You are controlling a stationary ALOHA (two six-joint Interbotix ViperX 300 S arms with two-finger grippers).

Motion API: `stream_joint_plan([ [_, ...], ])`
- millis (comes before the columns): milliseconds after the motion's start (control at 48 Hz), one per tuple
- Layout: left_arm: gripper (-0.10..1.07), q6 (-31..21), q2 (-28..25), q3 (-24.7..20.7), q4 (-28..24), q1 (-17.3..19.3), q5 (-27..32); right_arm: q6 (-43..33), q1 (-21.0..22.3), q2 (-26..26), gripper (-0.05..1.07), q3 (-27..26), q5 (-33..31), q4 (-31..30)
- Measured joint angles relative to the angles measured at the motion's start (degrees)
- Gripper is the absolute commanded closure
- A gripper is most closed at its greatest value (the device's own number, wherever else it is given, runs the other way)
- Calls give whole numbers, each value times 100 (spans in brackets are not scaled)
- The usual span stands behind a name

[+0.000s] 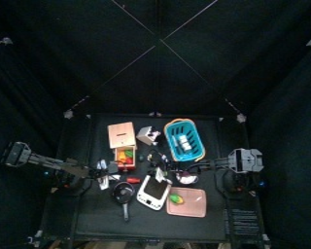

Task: Grab pea

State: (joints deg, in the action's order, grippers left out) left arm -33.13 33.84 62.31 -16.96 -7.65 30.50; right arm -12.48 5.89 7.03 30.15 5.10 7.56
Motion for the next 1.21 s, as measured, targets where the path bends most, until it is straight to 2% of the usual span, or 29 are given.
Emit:
stream_joint_plan([
  [104, 11, 9, 0, -18, 0, 26, 26, 0, 0, 0, 22, 9, -18, -9],
  [208, 11, 35, 0, -220, -105, 176, 185, -9, 0, -18, 22, 26, -18, 0],
  [333, 11, 97, -9, -659, -527, 589, 501, 0, 0, -97, 22, 35, -18, -9],
  [417, 11, 211, -35, -905, -1028, 879, 624, 0, 0, -149, 22, 62, -18, -9],
  [542, 10, 404, -158, -1028, -1758, 1362, 589, -9, 0, -149, 22, 114, -9, -9],
  [667, 8, 598, -483, -1037, -1986, 1749, 308, -9, 0, -149, 22, 114, -9, -9],
  [771, 7, 773, -694, -1046, -2021, 1828, 18, -9, 0, -149, 22, 149, -9, -9],
  [979, 7, 1441, -1222, -1037, -2092, 1854, -791, -9, 0, -149, 22, 211, -9, 9],
  [1208, 7, 1644, -1644, -1037, -2109, 1898, -870, -9, 0, -149, 22, 255, 0, 44],
])
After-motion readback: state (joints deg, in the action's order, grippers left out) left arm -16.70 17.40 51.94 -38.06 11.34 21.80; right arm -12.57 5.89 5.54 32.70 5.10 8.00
